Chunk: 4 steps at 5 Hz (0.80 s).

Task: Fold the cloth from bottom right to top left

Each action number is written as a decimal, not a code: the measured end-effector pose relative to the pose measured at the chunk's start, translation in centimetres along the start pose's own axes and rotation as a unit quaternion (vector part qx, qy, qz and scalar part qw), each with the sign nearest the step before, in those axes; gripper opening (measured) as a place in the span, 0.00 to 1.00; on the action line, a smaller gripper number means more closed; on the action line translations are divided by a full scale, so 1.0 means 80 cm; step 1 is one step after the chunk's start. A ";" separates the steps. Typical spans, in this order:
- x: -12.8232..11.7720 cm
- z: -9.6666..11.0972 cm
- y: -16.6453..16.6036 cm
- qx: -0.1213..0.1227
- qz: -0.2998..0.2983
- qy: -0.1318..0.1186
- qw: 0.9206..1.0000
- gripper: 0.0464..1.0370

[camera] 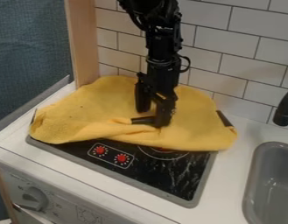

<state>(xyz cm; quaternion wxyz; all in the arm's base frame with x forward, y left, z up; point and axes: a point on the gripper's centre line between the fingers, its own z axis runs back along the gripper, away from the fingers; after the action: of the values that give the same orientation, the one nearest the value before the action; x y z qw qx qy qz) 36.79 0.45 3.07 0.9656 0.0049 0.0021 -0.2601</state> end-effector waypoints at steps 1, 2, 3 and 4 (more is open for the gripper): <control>-0.002 0.008 -0.001 0.001 -0.001 0.001 1.000 0.97; -0.003 0.028 -0.004 -0.001 0.002 -0.006 1.000 0.96; -0.008 0.065 -0.003 0.002 0.006 -0.029 1.000 0.96; -0.030 0.104 0.008 0.009 0.030 -0.067 0.997 0.96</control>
<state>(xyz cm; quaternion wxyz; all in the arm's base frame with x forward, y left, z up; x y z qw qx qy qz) 35.03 2.15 11.43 0.9707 -0.0036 -0.0651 -0.2311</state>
